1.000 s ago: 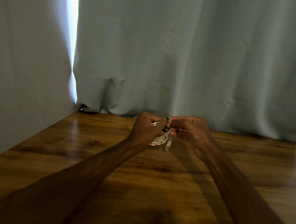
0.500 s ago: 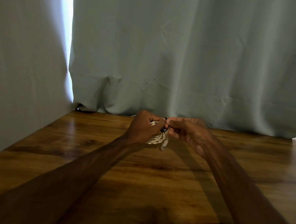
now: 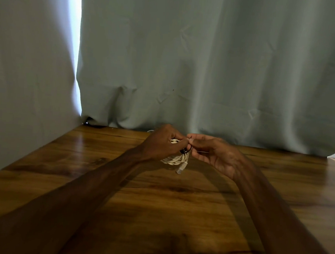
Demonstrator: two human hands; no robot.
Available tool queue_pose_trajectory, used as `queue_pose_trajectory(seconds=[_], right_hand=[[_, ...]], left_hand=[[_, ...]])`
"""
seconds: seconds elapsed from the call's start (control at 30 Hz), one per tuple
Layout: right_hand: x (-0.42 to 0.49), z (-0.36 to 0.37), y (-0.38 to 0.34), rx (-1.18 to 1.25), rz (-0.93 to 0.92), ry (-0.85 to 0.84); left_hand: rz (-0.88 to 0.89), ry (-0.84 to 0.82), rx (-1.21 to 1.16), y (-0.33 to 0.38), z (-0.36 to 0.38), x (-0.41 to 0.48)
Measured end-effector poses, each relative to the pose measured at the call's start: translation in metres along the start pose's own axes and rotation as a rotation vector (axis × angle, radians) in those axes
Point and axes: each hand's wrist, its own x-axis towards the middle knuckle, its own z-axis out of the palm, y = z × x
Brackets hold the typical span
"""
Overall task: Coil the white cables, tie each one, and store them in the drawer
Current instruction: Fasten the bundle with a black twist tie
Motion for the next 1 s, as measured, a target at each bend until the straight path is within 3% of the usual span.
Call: queue_pose_trajectory(seconds=[0.2, 0.4, 0.6, 1.0], right_hand=[[0.002, 0.004, 0.002, -0.012, -0.023, 0.052], [-0.001, 0.005, 0.000, -0.341, -0.147, 0.241], [0.004, 0.007, 0.005, -0.558, -0.314, 0.292], [0.002, 0.012, 0.001, -0.540, -0.484, 0.281]], left_hand=[[-0.019, 0.007, -0.038, 0.000, -0.002, -0.001], [-0.021, -0.011, 0.020, -0.004, 0.001, -0.002], [-0.046, -0.019, -0.040, -0.007, 0.005, 0.000], [-0.298, -0.024, -0.220, -0.004, 0.011, -0.003]])
